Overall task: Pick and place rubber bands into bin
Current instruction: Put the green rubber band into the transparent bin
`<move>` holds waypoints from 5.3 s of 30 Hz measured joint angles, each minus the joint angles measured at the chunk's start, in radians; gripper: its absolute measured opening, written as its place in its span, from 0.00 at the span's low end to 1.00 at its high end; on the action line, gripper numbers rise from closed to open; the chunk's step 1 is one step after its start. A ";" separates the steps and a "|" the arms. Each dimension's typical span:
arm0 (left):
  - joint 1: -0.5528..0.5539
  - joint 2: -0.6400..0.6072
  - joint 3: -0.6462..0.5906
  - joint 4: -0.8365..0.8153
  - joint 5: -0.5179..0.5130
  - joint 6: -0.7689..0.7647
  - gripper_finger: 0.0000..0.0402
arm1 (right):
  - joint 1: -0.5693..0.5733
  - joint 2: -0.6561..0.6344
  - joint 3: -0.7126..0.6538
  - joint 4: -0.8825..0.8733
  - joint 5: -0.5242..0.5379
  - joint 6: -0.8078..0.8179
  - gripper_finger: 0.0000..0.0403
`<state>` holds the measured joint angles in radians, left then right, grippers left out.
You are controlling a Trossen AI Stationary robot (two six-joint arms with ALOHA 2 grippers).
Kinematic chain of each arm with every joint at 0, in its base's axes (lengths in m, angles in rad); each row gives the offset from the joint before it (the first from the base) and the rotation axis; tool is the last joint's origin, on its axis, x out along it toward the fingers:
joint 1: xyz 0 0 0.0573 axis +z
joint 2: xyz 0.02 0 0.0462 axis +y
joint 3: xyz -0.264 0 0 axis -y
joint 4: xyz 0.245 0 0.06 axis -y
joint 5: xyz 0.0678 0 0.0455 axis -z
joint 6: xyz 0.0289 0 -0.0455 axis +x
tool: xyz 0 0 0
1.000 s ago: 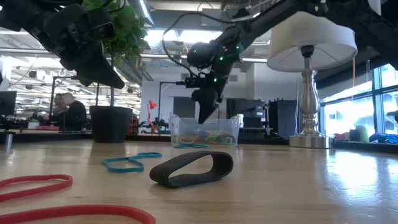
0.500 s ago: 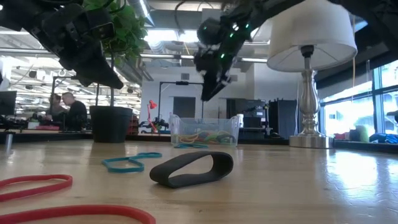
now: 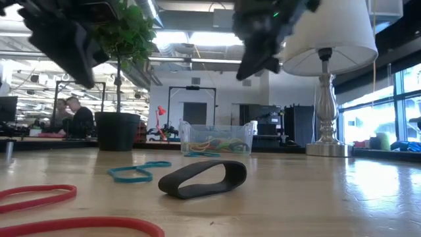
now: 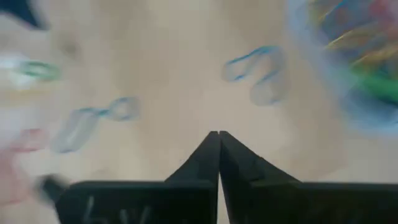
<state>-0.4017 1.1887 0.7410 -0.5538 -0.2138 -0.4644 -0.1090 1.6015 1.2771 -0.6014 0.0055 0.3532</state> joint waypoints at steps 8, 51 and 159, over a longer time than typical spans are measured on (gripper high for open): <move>-0.119 0.219 0.176 -0.182 -0.001 -0.160 0.01 | 0.291 -0.202 -0.301 0.180 0.138 0.433 0.01; -0.276 0.574 0.221 -0.071 0.123 -1.047 0.29 | 0.804 -0.221 -0.403 0.053 0.341 0.633 0.02; 0.360 0.664 0.762 -0.149 -0.268 0.105 0.01 | 0.708 -0.221 -0.403 -0.106 0.342 0.534 0.02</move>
<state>-0.0418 1.8530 1.5034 -0.7032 -0.4821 -0.3598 0.5990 1.3808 0.8745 -0.7079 0.3473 0.8871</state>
